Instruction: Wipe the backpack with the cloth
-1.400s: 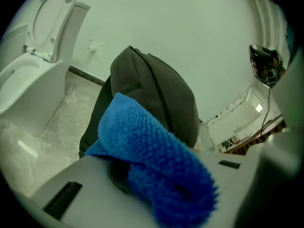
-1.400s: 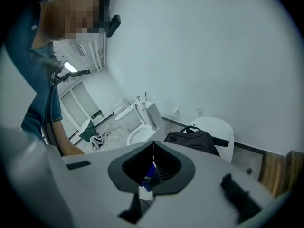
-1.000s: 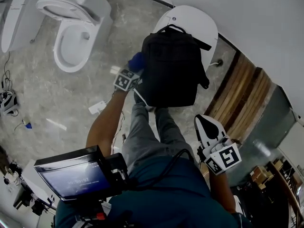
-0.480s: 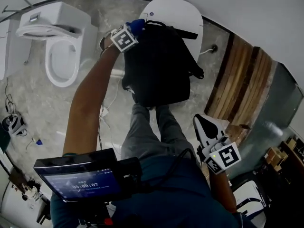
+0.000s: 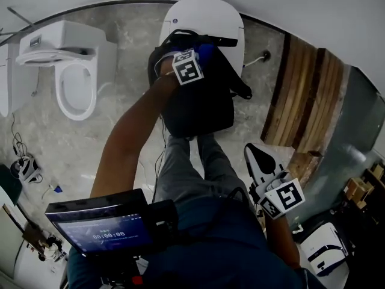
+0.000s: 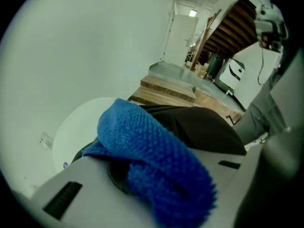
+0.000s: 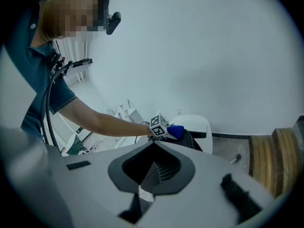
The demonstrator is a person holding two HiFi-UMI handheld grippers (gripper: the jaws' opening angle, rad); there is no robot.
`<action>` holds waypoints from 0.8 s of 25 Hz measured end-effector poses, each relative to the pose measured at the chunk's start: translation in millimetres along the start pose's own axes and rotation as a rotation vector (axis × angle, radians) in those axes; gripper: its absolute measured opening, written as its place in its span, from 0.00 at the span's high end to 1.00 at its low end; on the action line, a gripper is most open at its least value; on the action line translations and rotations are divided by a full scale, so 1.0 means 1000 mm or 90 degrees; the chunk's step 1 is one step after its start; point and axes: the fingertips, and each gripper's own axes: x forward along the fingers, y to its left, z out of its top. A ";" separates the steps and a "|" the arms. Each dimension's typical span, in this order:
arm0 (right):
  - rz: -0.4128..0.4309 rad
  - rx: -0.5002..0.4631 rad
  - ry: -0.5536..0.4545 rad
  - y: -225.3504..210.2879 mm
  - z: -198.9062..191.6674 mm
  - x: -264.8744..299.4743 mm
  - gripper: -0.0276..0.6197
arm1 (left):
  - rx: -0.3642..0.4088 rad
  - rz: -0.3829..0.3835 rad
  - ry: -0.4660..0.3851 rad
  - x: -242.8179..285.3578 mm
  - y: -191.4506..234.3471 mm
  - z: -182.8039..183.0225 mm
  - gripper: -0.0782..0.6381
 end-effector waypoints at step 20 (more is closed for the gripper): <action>0.104 -0.079 0.074 0.040 0.000 0.059 0.96 | -0.389 0.139 -0.381 -0.128 -0.134 -0.074 0.82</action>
